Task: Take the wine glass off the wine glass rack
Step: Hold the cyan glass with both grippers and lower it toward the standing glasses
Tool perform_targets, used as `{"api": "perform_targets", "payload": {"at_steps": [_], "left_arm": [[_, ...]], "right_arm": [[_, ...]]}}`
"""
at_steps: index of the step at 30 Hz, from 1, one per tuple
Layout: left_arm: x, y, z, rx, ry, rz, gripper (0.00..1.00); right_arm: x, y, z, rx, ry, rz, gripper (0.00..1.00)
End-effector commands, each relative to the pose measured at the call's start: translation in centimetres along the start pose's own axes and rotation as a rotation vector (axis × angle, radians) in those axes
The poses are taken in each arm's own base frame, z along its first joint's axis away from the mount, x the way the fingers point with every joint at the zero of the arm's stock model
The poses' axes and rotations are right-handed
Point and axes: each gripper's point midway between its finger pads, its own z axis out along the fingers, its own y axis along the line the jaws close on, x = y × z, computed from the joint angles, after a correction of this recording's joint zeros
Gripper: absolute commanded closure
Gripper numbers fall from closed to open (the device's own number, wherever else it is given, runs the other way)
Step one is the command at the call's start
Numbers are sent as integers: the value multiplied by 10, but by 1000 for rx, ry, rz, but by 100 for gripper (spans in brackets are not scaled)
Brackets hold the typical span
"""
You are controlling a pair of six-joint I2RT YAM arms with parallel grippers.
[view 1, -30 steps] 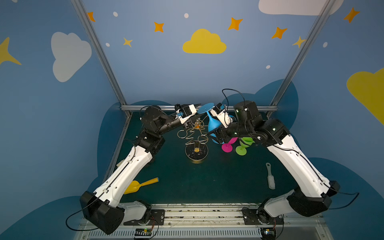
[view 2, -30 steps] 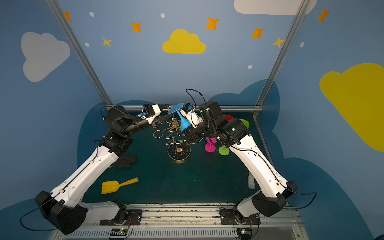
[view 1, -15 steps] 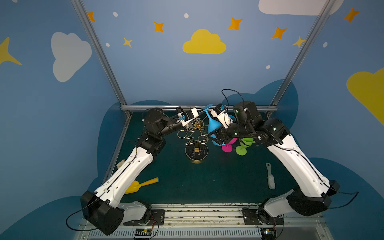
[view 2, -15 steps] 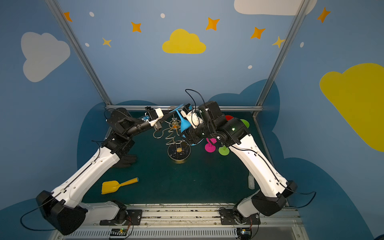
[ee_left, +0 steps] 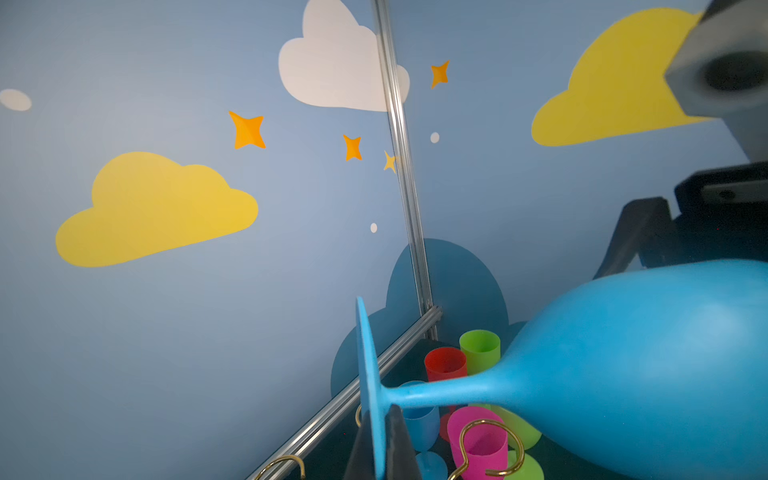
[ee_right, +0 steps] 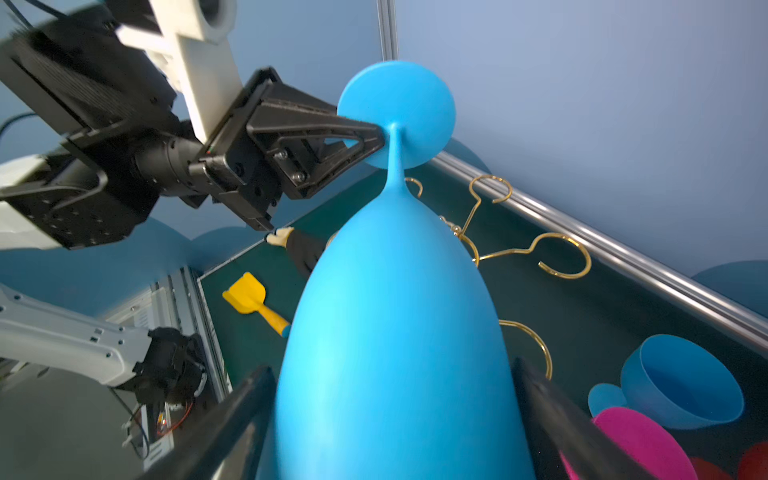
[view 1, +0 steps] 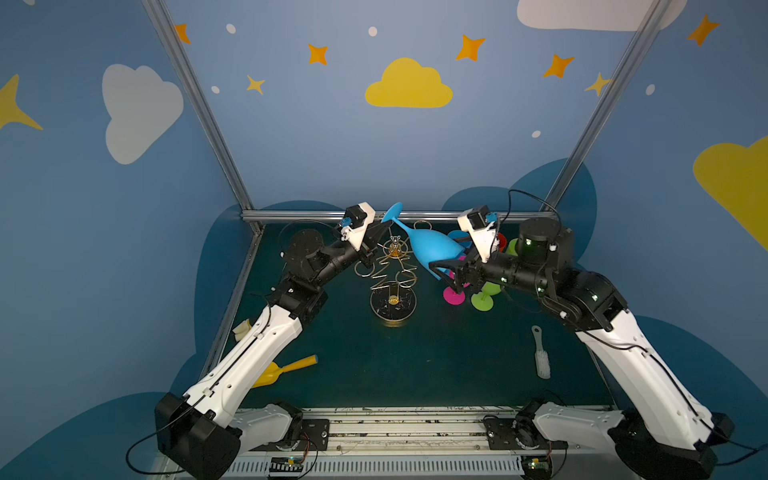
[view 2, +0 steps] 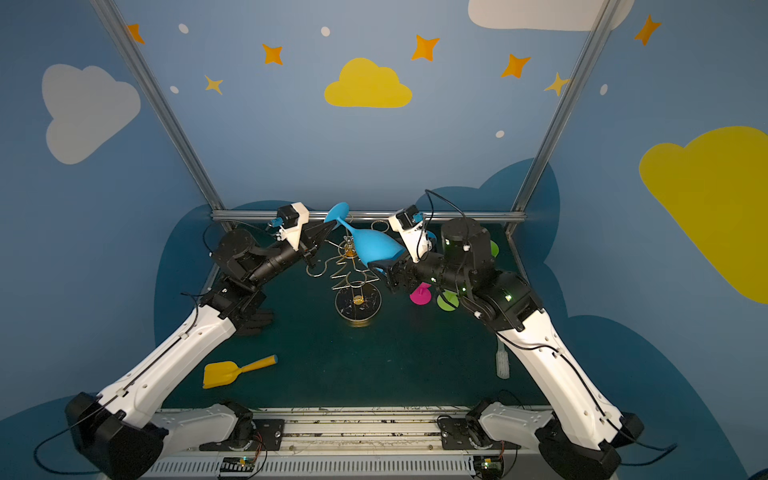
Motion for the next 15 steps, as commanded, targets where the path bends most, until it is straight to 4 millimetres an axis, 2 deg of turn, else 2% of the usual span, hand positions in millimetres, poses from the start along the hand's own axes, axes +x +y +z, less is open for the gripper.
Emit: {"api": "perform_targets", "payload": {"at_steps": [1,5,10,15], "left_arm": [[-14,16,-7,-75,-61,-104,97],[-14,15,-9,-67,-78,-145,97],[-11,11,-12,-50,-79,-157,97],[-13,-2,-16,23,-99,-165,97]], "right_arm": [[-19,0,-17,-9,-111,19,13],[-12,-10,-29,31,-127,53,13],[-13,-19,-31,54,-146,79,15],[-19,-32,-15,85,-139,92,18]]}}
